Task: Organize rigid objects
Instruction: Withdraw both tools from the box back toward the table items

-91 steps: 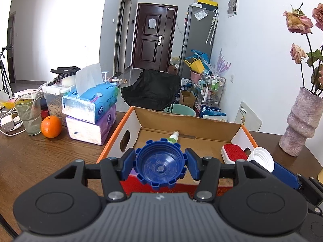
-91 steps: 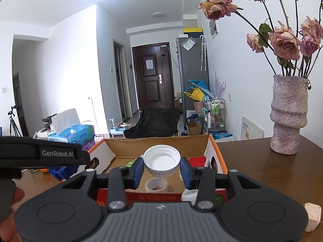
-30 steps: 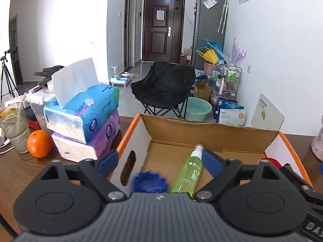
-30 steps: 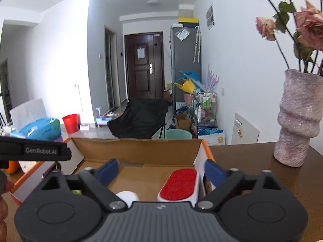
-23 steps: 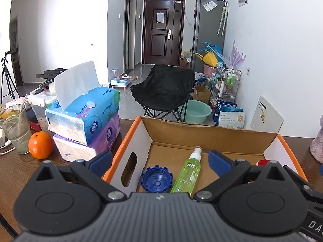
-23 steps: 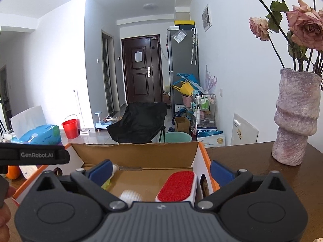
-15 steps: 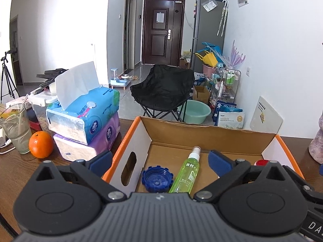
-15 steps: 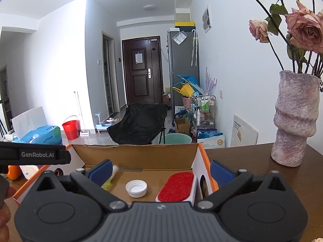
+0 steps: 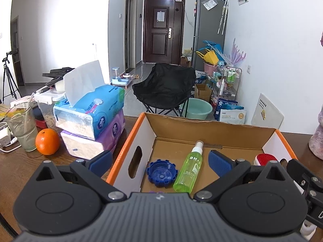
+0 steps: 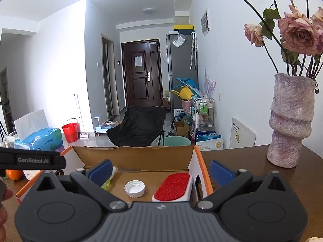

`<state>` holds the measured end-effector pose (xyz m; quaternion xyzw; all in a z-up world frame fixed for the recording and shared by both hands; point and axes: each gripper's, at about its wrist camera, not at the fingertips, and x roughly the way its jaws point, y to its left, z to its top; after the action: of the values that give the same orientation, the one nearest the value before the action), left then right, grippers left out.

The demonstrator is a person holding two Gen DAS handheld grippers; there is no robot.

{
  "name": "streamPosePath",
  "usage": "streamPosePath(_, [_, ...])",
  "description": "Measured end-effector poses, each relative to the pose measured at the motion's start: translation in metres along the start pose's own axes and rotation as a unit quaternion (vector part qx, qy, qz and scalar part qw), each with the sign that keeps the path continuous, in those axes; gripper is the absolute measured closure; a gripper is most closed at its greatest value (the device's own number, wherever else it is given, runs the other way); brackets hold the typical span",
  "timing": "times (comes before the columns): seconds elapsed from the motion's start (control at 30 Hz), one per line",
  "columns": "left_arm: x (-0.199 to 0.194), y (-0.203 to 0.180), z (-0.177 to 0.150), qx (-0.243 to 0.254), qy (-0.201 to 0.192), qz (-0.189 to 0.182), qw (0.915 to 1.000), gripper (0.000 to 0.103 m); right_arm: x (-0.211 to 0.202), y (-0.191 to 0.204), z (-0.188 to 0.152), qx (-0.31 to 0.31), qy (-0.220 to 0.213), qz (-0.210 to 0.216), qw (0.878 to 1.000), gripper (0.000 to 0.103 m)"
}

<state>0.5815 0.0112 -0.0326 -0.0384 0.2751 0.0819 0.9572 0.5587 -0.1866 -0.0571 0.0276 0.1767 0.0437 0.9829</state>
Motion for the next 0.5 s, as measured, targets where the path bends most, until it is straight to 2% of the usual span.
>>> streamPosePath(0.5, [-0.035, 0.012, -0.022, -0.003, 0.006, 0.001, 1.0000, 0.000, -0.042, 0.004, -0.010, -0.006, 0.005, 0.011, 1.000, 0.000])
